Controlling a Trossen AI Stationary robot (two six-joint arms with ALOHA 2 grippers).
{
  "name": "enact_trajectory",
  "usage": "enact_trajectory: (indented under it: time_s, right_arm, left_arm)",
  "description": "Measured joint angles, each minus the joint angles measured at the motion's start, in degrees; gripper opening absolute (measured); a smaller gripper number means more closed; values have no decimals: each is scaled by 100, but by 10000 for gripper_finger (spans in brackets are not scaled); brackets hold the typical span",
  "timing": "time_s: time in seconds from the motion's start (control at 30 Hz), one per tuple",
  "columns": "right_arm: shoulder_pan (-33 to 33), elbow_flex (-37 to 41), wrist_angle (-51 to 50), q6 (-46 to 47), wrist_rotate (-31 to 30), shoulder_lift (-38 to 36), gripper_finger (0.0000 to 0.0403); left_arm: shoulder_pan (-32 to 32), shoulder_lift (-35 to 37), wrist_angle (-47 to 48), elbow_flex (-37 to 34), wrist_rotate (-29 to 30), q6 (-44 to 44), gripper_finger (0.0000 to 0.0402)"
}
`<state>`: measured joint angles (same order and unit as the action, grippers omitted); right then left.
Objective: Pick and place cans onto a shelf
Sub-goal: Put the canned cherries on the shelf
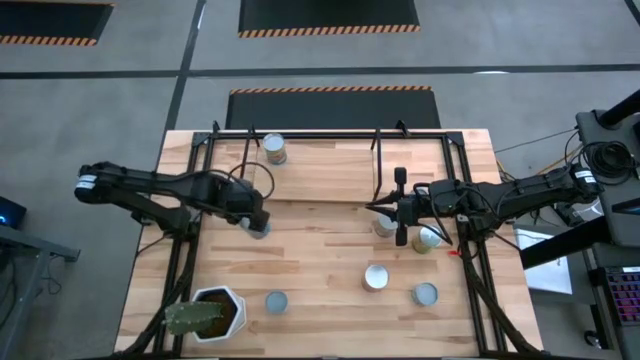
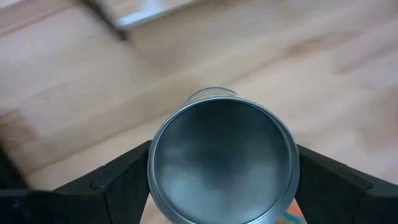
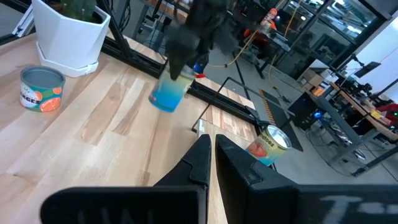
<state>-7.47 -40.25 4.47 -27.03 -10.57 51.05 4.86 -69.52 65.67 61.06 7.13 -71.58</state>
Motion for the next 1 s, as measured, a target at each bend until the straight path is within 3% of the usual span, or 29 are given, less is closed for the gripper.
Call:
enact_trajectory:
  time_s: [0.27, 0.5, 0.63, 0.83, 1.0]
  right_arm:
    - [-1, 0, 2, -2, 0, 0, 13]
    - [0, 0, -4, 0, 0, 0, 13]
    - [0, 0, -148, -2, -2, -2, 13]
    - [-1, -4, -197, 0, -2, -70, 13]
    - [0, -7, -258, 29, -2, -151, 13]
  left_arm:
    - [-21, -1197, 69, 2014, 249, 1276, 310]
    - [-706, -2487, 1193, 3435, 805, 2642, 311]
    - [-1132, -2835, 1160, 3581, 964, 3340, 311]
    - [-1847, -2821, 939, 3258, 1036, 3938, 311]
    - [-2324, -2760, 674, 3042, 713, 4329, 311]
